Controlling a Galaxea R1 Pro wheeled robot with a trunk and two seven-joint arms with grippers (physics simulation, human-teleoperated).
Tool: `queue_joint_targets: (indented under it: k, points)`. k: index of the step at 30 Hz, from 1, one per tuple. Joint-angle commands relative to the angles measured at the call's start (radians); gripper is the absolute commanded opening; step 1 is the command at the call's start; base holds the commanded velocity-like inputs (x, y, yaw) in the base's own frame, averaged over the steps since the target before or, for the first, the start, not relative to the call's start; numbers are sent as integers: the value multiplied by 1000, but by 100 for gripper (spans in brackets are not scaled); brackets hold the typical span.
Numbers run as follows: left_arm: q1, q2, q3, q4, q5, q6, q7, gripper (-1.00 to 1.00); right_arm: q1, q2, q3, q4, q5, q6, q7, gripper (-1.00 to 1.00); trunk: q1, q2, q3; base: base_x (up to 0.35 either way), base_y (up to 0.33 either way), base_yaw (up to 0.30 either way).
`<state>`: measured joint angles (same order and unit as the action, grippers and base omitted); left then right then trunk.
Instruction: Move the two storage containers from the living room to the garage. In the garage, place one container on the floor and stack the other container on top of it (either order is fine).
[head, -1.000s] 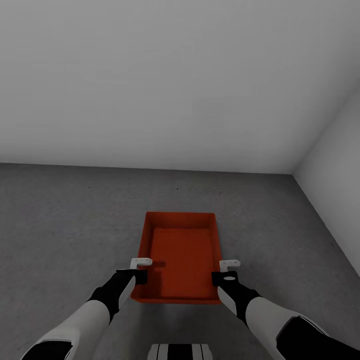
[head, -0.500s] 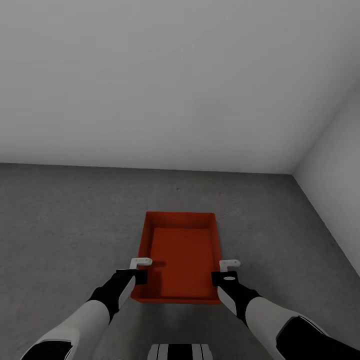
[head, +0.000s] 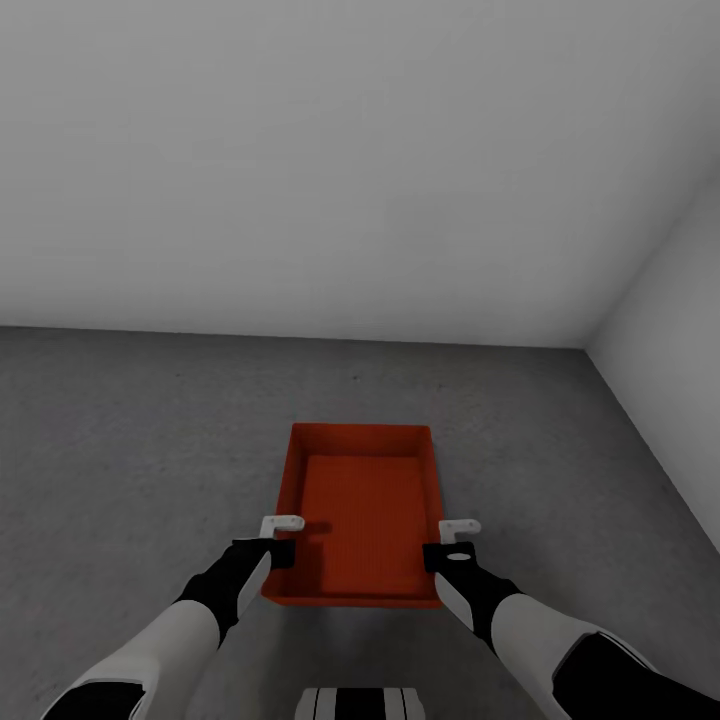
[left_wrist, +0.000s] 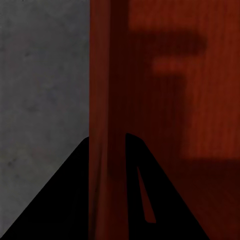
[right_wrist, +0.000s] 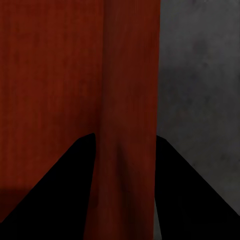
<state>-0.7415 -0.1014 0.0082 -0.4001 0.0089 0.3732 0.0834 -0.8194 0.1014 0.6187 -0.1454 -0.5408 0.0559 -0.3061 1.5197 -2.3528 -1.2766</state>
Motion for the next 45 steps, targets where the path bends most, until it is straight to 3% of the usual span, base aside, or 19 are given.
queue_joint_targets:
  k: [1,12,31,36,45]
  points:
    - [1,-15,-10,1,31,21,8,-100,-1,0,-2,-3,22,5,-97,-100,0,0,-1,0,0,0]
    - [1,-15,-10,1,31,21,9,-100,-1,-2,-1,-3,21,4,-99,-100,0,0,-1,0,0,0]
    - [1,-18,-10,3,31,21,10,-100,-1,0,-1,-3,21,4,-99,-100,73,-133,-60,0,0,0]
    - [1,-18,-10,3,31,21,10,-100,-1,0,-1,-3,21,4,-99,-100,73,-133,-60,0,0,0]
    - [1,-18,-10,4,31,21,10,-100,-1,0,-1,-3,21,4,-99,-100,83,-149,-90,0,0,0]
